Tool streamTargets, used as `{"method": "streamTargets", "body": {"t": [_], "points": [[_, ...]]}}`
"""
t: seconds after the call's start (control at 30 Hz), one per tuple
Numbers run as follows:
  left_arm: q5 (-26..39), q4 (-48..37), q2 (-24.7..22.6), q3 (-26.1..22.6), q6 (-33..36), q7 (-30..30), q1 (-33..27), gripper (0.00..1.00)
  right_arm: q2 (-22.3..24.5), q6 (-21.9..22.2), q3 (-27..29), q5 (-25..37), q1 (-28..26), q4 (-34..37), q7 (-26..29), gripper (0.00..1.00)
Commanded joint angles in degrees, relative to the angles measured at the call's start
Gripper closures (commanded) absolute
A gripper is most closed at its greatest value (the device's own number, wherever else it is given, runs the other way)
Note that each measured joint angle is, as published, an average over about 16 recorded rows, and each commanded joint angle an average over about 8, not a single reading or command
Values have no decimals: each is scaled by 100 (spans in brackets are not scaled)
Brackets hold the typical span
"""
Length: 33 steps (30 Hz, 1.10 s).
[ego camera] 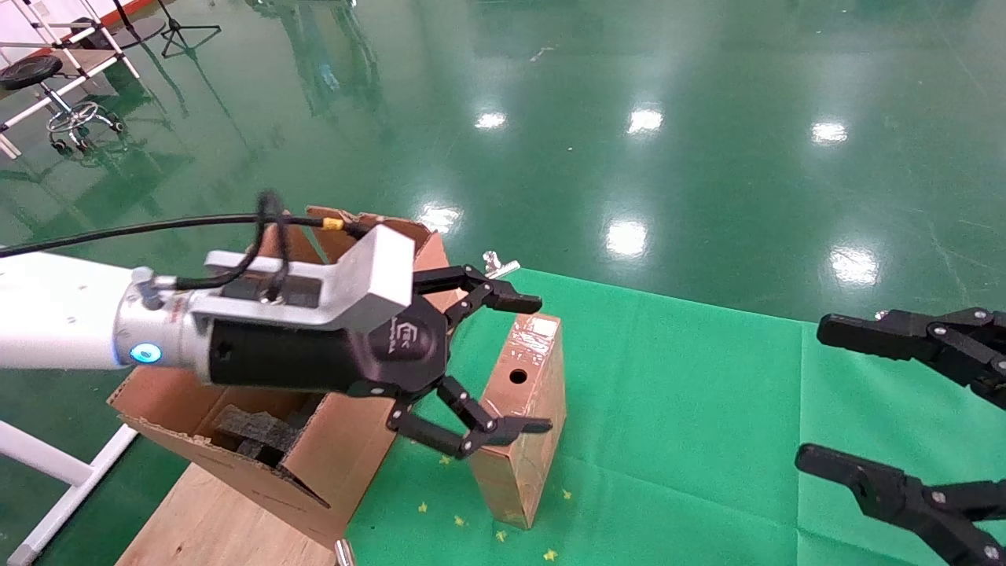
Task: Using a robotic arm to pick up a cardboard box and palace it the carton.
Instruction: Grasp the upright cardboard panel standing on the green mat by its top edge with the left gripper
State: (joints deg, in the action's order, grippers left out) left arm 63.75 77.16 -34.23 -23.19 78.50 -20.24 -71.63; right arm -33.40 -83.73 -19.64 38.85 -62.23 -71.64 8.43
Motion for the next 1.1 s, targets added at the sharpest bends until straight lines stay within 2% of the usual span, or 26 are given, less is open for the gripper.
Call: {"method": "streamTargets", "body": {"t": [0.03, 0.23, 0.53, 0.8, 1.1], "points": [[253, 17, -12, -74, -110, -96, -96, 0, 0, 0, 0, 0, 0, 0, 0, 100], [1254, 44, -364, -545, -187, -1470, -914, 0, 0, 0, 0, 0, 0, 0, 0, 100], [2336, 37, -961, -1200, 392, -3293, -2027, 0, 0, 0, -1, 0, 0, 0, 0, 100], [3201, 12, -1520, -1886, 969, -4912, -2653, 0, 0, 0, -1, -1, 0, 0, -1, 100], [4120, 36, -2025, -2858, 1123, -6706, -3216, 0, 0, 0, -1, -1, 0, 0, -1, 100]]}}
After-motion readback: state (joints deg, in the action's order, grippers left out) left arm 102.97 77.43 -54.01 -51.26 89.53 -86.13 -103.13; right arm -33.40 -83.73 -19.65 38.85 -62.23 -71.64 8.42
